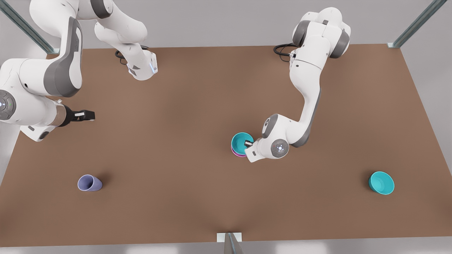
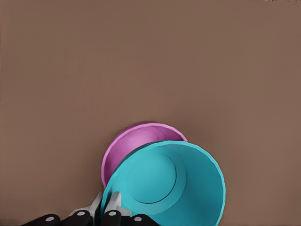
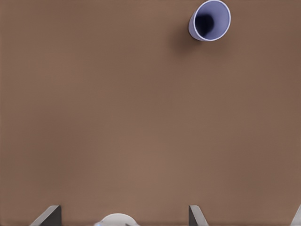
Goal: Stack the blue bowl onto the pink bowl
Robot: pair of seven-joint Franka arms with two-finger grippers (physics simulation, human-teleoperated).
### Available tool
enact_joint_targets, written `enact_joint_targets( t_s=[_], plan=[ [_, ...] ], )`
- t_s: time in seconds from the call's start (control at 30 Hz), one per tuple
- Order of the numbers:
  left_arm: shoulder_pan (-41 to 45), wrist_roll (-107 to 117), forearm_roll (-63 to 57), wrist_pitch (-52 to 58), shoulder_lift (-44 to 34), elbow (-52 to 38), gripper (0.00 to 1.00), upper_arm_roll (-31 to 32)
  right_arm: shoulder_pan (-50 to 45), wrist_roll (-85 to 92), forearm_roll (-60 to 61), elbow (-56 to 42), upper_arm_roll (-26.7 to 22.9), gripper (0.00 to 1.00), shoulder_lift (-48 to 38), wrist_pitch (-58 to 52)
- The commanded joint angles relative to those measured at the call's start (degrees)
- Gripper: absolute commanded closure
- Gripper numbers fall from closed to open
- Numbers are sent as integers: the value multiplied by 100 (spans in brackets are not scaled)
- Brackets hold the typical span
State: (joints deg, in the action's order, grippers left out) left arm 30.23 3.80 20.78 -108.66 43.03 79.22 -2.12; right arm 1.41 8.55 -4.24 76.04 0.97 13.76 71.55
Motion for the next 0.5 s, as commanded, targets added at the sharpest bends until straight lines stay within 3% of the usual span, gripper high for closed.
enact_joint_targets(
  t_s=[0.0,0.27,0.3,0.4,0.43,0.47],
  plan=[
    [0,1536,22,-33,13,6,79,1,0,164,2,-1,0,0,-5,0],
    [44,1510,58,-235,56,14,79,9,0,164,2,25,0,0,4,26],
    [44,1430,22,-182,56,14,0,9,0,164,2,25,0,0,4,26],
    [27,1360,-197,-24,-49,146,0,-8,0,164,2,34,0,0,4,35],
    [9,992,-355,633,-251,138,0,-166,0,164,2,34,0,0,4,35],
    [9,789,-899,1811,-804,120,0,-702,0,164,2,25,0,0,4,35]
  ],
)
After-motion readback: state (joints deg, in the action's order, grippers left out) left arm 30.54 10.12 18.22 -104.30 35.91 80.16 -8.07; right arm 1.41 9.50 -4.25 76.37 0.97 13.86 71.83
